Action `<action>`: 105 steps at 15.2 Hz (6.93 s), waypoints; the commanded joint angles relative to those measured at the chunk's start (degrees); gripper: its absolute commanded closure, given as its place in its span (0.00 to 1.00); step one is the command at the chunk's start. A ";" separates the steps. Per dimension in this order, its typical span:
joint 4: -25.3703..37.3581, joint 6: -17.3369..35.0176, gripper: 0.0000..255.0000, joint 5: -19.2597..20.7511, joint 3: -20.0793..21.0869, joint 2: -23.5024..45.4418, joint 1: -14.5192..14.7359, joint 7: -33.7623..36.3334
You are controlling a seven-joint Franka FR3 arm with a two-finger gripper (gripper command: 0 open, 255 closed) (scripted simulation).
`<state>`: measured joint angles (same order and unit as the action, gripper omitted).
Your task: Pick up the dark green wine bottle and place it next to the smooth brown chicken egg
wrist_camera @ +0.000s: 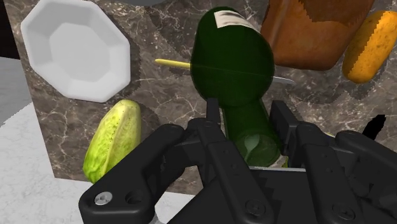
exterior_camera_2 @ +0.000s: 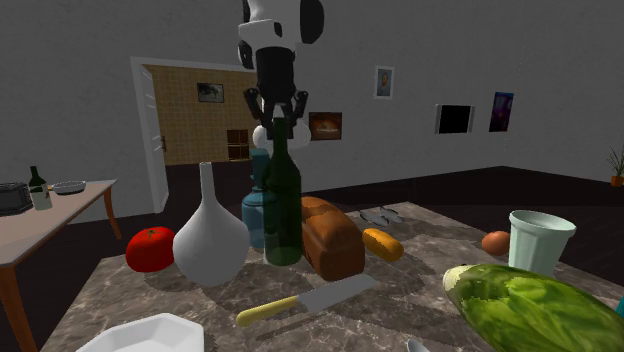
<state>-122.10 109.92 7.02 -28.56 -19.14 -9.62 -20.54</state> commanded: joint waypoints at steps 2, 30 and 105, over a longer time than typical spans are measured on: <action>2.27 -2.32 1.00 -0.12 0.25 -0.05 0.11 0.05; 9.53 -9.33 1.00 -3.71 17.42 1.42 8.42 23.57; 36.25 -3.67 0.00 -2.44 34.51 34.99 23.94 56.19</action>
<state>-86.07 106.50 4.58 5.95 15.83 14.31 35.66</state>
